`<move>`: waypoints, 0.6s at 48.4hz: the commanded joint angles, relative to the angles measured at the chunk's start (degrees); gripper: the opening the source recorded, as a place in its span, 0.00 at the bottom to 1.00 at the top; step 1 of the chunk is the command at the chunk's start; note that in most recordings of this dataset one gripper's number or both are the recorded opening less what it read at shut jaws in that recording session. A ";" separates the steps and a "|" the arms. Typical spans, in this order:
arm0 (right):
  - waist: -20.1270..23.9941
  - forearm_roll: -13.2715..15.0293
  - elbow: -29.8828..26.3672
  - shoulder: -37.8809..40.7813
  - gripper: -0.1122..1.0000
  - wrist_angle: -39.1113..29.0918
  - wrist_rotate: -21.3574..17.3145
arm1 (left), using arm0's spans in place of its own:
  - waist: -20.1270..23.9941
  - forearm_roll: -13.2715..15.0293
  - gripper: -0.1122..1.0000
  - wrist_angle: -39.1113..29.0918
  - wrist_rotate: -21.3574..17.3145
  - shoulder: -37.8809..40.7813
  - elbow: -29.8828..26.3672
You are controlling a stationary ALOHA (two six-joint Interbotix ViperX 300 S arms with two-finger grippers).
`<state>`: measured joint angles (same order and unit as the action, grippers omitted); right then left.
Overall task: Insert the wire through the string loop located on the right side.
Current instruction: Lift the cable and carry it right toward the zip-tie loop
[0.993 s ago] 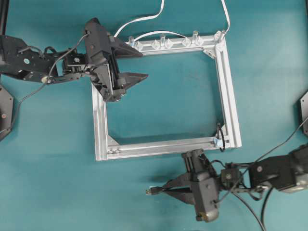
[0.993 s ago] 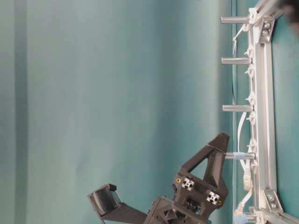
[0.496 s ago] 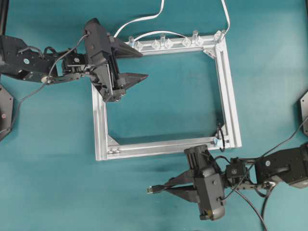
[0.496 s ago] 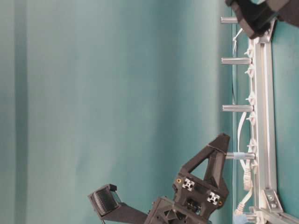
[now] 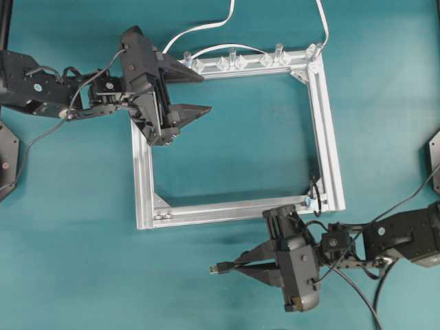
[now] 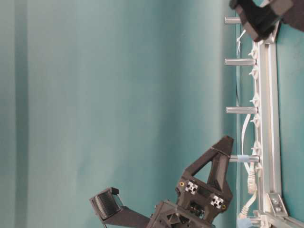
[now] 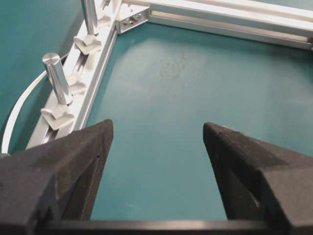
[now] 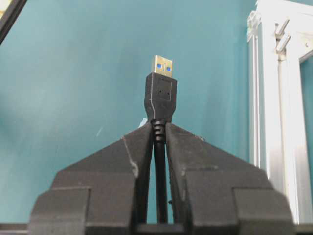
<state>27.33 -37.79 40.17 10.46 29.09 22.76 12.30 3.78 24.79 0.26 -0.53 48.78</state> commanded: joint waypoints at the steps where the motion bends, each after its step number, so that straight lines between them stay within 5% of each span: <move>1: 0.09 0.00 -0.35 -1.76 0.20 -0.44 0.09 | -0.18 -0.18 0.78 0.26 0.18 -1.41 -0.44; 29: 2.55 -0.09 11.51 -11.87 0.20 -2.20 0.09 | -0.09 -0.18 0.78 -3.08 0.26 -1.41 -0.97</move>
<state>29.09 -37.79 49.66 2.37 26.81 23.03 12.30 3.78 21.88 0.35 -0.53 48.78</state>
